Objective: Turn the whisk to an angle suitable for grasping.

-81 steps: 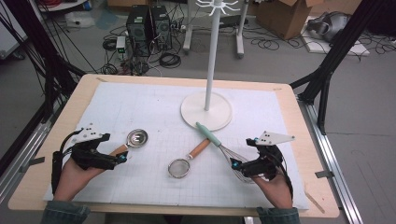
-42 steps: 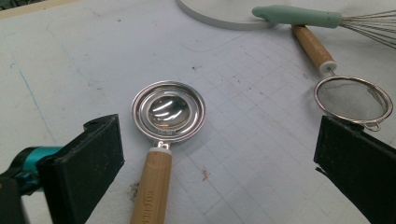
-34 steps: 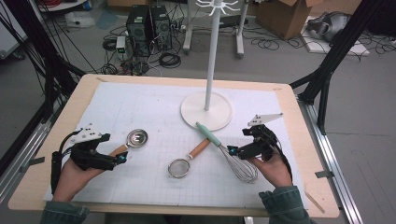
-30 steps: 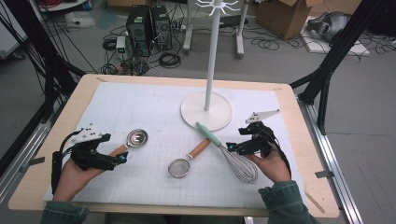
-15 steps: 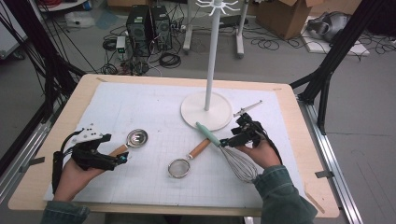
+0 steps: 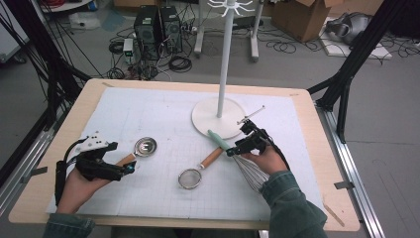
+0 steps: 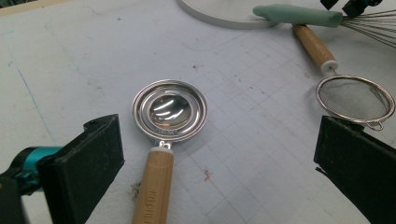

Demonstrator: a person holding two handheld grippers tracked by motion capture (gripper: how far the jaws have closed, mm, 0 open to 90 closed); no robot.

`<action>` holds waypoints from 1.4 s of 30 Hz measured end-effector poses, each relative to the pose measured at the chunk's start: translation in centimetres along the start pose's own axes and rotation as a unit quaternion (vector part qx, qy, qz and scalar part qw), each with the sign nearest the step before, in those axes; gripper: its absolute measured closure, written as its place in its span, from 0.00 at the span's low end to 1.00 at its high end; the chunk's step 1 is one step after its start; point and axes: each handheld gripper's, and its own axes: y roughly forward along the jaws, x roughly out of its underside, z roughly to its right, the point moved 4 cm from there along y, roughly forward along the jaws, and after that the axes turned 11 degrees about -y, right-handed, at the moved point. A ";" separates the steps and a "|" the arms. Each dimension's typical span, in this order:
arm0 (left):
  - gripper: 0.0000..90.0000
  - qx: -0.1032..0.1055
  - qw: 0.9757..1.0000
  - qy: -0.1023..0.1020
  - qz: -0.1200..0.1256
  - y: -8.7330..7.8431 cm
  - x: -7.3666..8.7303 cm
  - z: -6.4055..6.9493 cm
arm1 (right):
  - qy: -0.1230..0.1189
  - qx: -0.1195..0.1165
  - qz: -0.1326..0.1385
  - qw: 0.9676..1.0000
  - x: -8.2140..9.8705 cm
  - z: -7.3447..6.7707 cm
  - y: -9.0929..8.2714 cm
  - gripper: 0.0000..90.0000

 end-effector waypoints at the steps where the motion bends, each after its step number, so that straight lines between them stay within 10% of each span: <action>1: 0.02 0.000 1.000 0.001 0.000 0.0 0.0 0.0 | 0.001 0.001 -0.002 1.000 0.0 0.0 0.1 0.41; 42: 0.02 0.006 1.000 -0.003 0.000 0.2 0.0 -0.3 | 0.027 -0.004 -0.036 0.999 0.1 -0.1 2.1 0.74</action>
